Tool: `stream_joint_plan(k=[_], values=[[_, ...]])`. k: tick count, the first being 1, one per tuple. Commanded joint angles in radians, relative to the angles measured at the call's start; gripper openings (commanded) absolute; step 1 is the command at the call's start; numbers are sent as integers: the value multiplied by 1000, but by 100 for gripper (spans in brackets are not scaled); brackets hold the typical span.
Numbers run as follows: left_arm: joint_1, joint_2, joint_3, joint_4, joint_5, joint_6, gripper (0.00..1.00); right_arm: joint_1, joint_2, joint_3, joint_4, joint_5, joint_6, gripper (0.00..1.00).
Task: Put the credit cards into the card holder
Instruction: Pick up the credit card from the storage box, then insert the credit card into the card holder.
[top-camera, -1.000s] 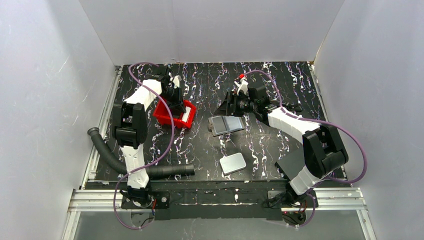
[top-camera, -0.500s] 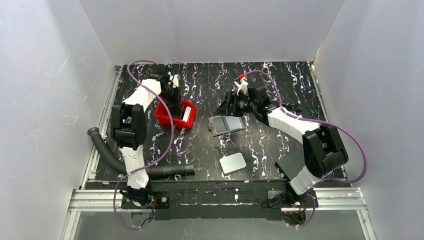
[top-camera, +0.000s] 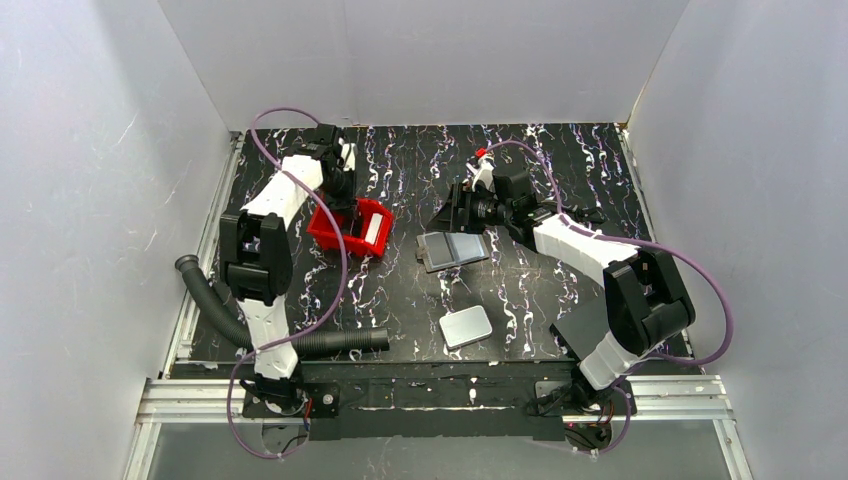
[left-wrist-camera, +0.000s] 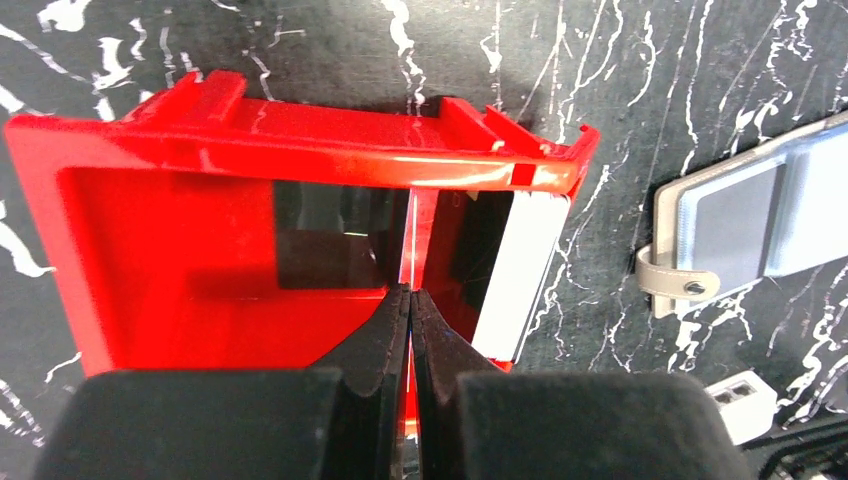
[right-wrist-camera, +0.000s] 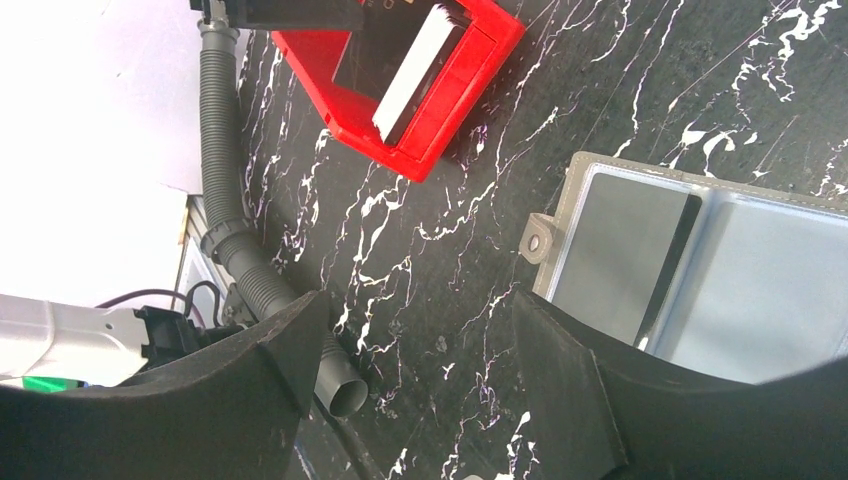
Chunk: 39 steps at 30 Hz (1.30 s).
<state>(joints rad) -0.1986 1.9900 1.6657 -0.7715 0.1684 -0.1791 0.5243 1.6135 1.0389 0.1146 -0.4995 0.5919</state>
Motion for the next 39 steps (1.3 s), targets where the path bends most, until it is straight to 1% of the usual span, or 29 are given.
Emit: stream_joint_plan(k=[1,6,10,13,17,19,21,22,24,26,29,30,31,33,34,39], values=[[-4,-123,33,-33,-119,18,0,6,11,49,30,5,-10,76],[-4,-198,43,-26,-194,6,0,8,18,51,17,10,-25,76],[-4,-269,73,-25,-214,-7,0,8,11,76,-35,29,-68,77],[-4,-334,104,-21,-173,-33,0,7,7,95,-56,13,-90,80],[-4,-397,131,-17,-74,-78,0,6,2,118,-74,-15,-102,81],[-2,-423,130,-4,-13,-109,0,7,0,122,-42,-62,-88,83],[-2,-462,93,56,89,-158,0,8,-2,116,48,-141,-26,85],[-2,-497,45,106,143,-190,0,8,-3,96,148,-184,65,86],[-2,-554,-68,274,283,-278,0,8,-11,44,375,-240,243,87],[-2,-602,-186,484,409,-433,0,7,-9,-7,607,-262,427,87],[-7,-636,-309,720,510,-593,0,4,-5,-55,865,-260,627,85],[-13,-645,-346,793,519,-637,0,2,-7,-64,905,-253,664,83],[-27,-652,-370,828,527,-660,0,-2,-11,-73,945,-246,697,80],[-53,-656,-388,826,517,-660,0,-16,-21,-93,1002,-225,738,74],[-63,-659,-400,829,519,-668,0,-21,-27,-105,1016,-215,747,73],[-116,-666,-436,864,521,-697,0,-25,-53,-105,971,-196,716,69]])
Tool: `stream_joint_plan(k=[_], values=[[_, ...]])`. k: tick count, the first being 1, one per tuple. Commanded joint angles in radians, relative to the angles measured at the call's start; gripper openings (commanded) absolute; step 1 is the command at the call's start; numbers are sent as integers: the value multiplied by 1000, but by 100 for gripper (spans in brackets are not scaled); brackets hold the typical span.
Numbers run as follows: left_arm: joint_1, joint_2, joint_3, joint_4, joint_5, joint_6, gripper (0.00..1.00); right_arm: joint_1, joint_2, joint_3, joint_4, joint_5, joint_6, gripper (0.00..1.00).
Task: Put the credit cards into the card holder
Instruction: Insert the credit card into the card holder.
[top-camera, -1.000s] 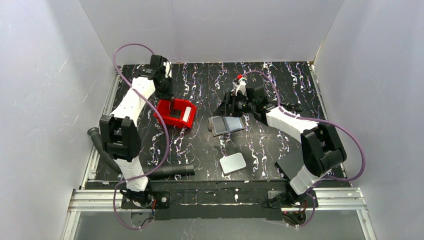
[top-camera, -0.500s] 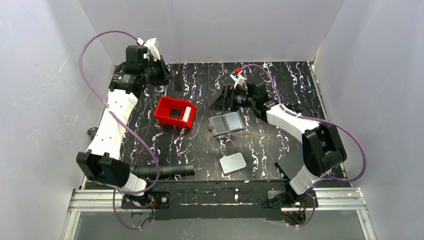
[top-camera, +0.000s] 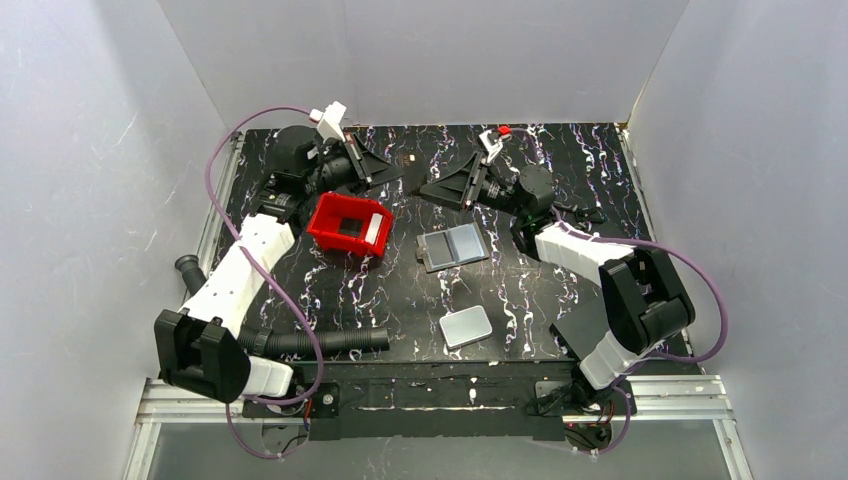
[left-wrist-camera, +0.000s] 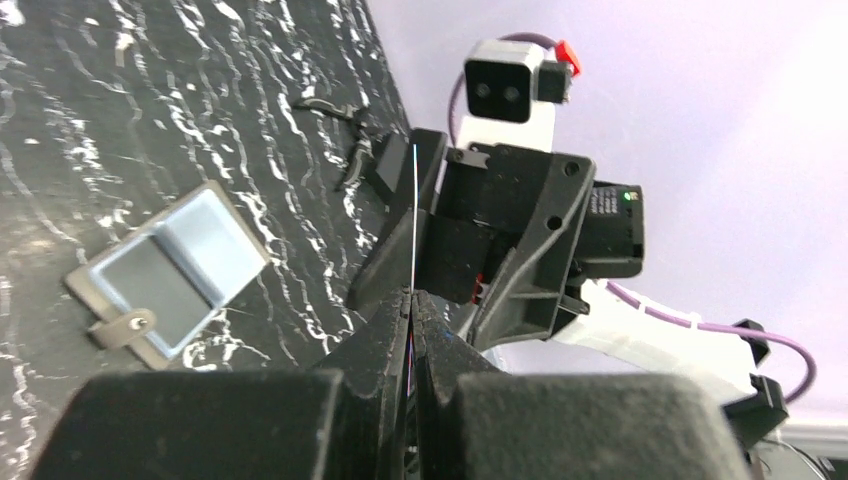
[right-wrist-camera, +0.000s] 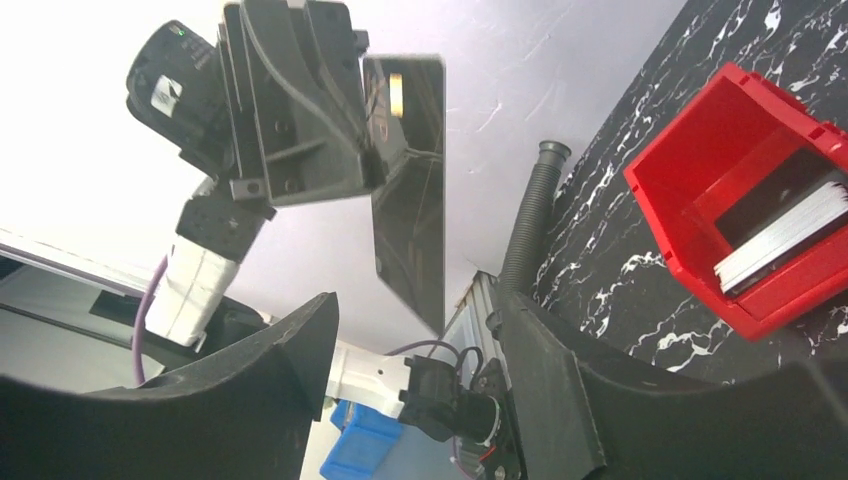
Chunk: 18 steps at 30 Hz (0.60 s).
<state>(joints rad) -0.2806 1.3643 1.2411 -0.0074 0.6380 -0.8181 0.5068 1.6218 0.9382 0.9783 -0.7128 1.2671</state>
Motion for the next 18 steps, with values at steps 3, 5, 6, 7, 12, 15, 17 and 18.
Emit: stream_joint_plan(k=[3,5,6,7,12,15,17,18], values=[[-52,-47,-25,107,58,-68,0,-14,-83,-9,60,32,11,63],[-55,-53,-33,110,61,-68,0,-21,-98,-22,72,43,21,54],[-55,-57,-38,110,60,-68,0,-25,-105,-28,79,47,26,50],[-55,-58,-40,110,61,-70,0,-28,-110,-33,87,50,32,43],[-58,-39,-35,110,86,-116,10,-42,-130,-41,81,60,22,1],[-61,-27,-33,110,85,-137,38,-44,-134,-41,76,56,13,1],[-69,-27,-36,110,67,-146,42,-44,-138,-43,78,53,11,1],[-74,-22,-33,110,63,-146,42,-44,-138,-46,80,52,11,1]])
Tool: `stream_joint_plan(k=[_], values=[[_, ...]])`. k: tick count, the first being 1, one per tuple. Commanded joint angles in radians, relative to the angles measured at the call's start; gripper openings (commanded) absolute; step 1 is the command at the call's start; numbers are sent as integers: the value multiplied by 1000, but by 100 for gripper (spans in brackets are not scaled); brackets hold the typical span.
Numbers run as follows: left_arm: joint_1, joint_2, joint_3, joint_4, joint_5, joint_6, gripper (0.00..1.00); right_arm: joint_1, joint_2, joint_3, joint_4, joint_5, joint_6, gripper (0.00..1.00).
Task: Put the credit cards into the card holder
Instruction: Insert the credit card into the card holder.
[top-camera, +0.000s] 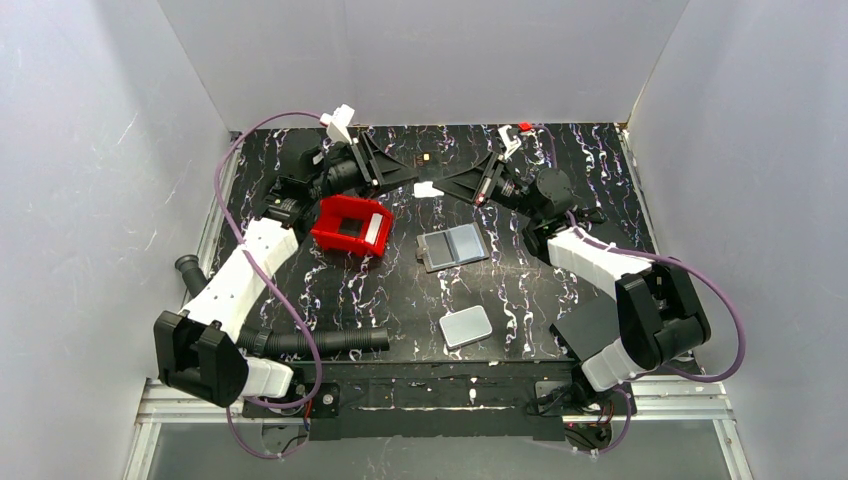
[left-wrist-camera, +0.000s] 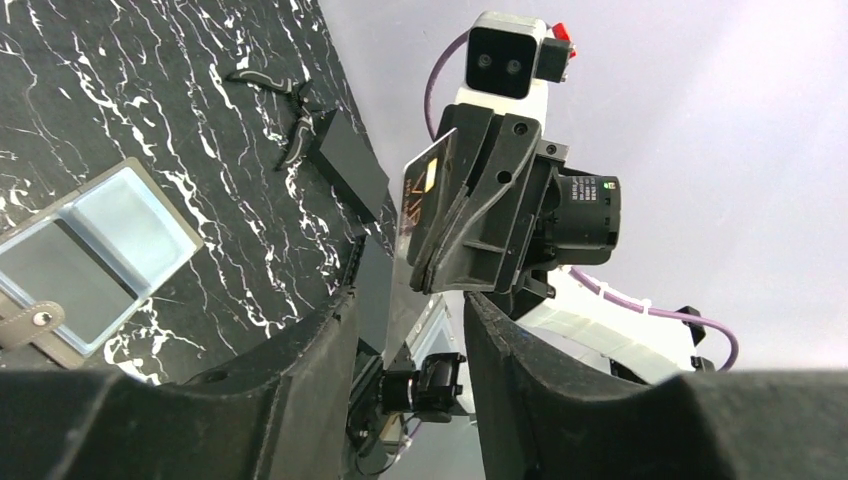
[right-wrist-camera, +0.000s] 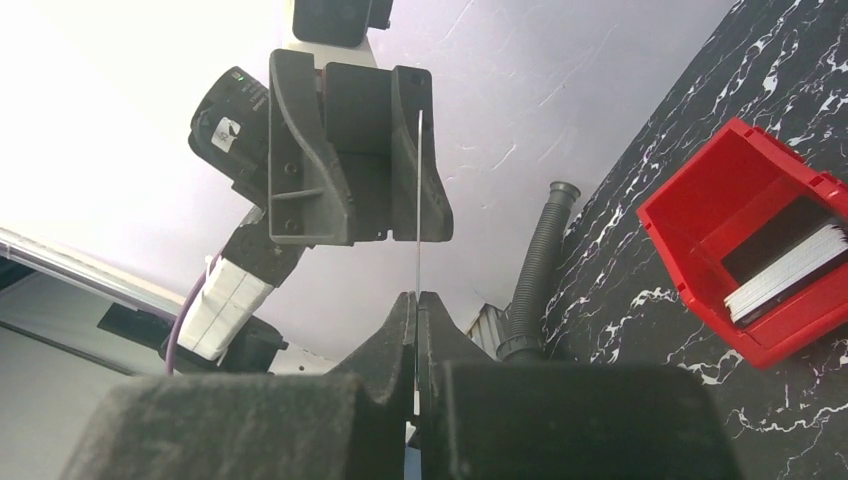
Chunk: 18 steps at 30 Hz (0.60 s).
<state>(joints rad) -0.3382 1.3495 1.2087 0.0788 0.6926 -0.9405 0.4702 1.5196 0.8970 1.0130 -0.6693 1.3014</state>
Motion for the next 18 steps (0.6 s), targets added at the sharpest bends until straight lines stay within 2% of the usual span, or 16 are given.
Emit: stream_joint_plan(k=[1,4,7,11,13,15,16,17,18], values=[[-23,-3,3,24,6,-23,42,-7,-38,-8,50,8,-24,1],[-39,16,11,24,-2,-33,42,-7,-39,-7,53,5,-23,1],[-54,29,24,24,-17,-32,34,-7,-32,-4,59,-4,-13,1],[-62,49,39,23,-29,-35,15,-8,-30,-9,77,-9,3,1],[-64,51,33,22,-48,-21,3,-13,-33,0,21,-25,-28,2],[-67,45,26,-28,-122,32,0,-52,-55,19,-214,-34,-160,34],[-73,45,33,-65,-164,68,0,-94,-78,32,-380,-11,-258,55],[-80,46,37,-131,-197,104,0,-117,-86,45,-523,3,-350,65],[-88,49,39,-171,-227,128,0,-158,-86,58,-646,9,-433,70]])
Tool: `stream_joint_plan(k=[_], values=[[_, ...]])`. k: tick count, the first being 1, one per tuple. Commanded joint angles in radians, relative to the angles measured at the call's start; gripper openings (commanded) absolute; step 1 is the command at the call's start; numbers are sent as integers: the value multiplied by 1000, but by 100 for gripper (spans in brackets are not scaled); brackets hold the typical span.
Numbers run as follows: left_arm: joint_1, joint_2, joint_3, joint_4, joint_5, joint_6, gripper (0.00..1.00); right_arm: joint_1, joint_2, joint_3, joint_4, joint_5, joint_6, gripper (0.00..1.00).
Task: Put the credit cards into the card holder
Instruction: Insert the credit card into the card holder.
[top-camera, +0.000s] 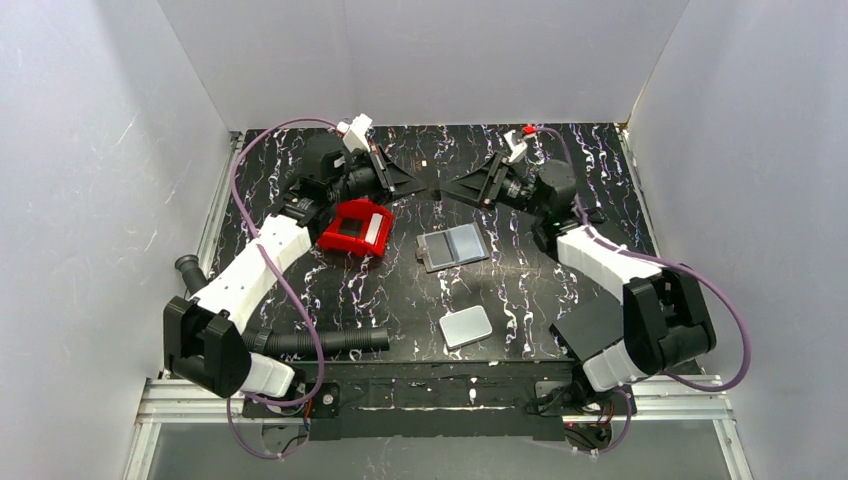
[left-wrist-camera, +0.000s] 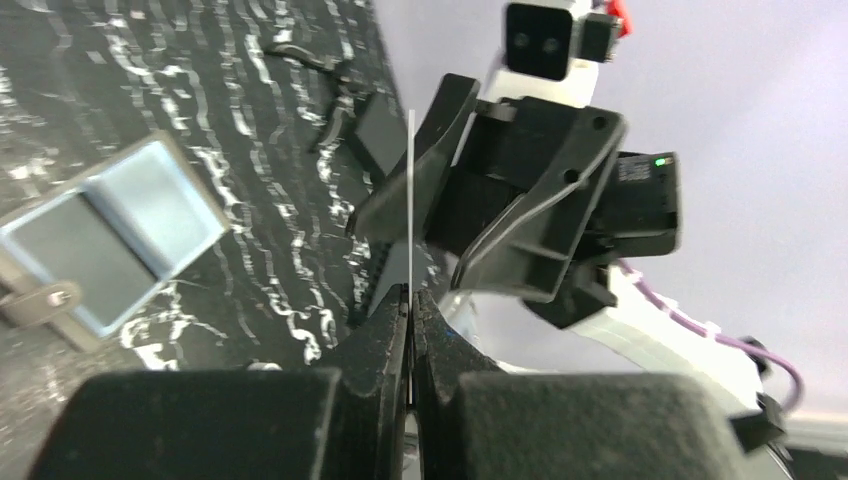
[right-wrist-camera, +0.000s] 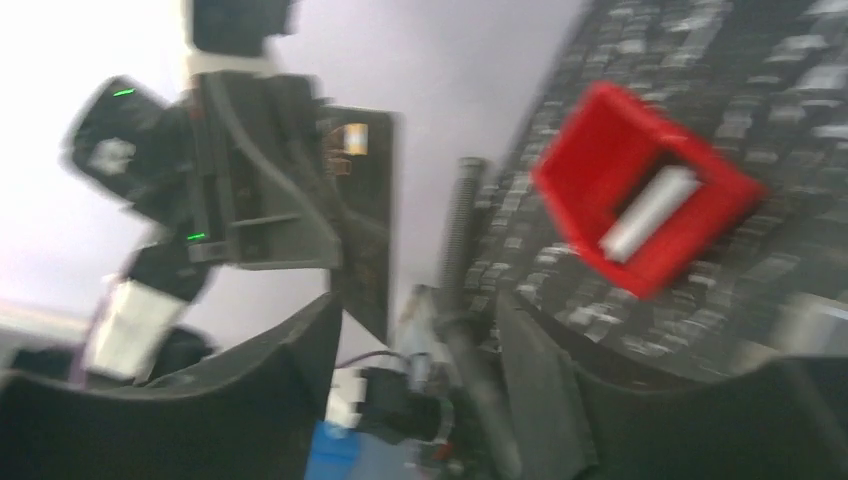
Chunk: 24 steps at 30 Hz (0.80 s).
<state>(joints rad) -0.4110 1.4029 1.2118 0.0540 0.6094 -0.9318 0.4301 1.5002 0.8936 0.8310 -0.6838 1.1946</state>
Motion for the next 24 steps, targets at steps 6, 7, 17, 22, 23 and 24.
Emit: stream_joint_plan(k=[6,7,17,22,23,24], values=[[-103,38,-39,-179,-275,129,0,-213,24,101,-859,64,-648,79],[-121,56,-43,-177,-292,124,0,-216,47,95,-864,62,-667,79],[-223,274,-36,-175,-414,37,0,-218,182,12,-709,69,-694,63],[-224,335,-35,-160,-438,24,0,-217,260,2,-675,63,-710,49],[-223,343,-36,-153,-440,21,0,-217,269,0,-661,65,-711,48],[-223,352,-36,-145,-441,17,0,-216,277,-2,-646,68,-710,46]])
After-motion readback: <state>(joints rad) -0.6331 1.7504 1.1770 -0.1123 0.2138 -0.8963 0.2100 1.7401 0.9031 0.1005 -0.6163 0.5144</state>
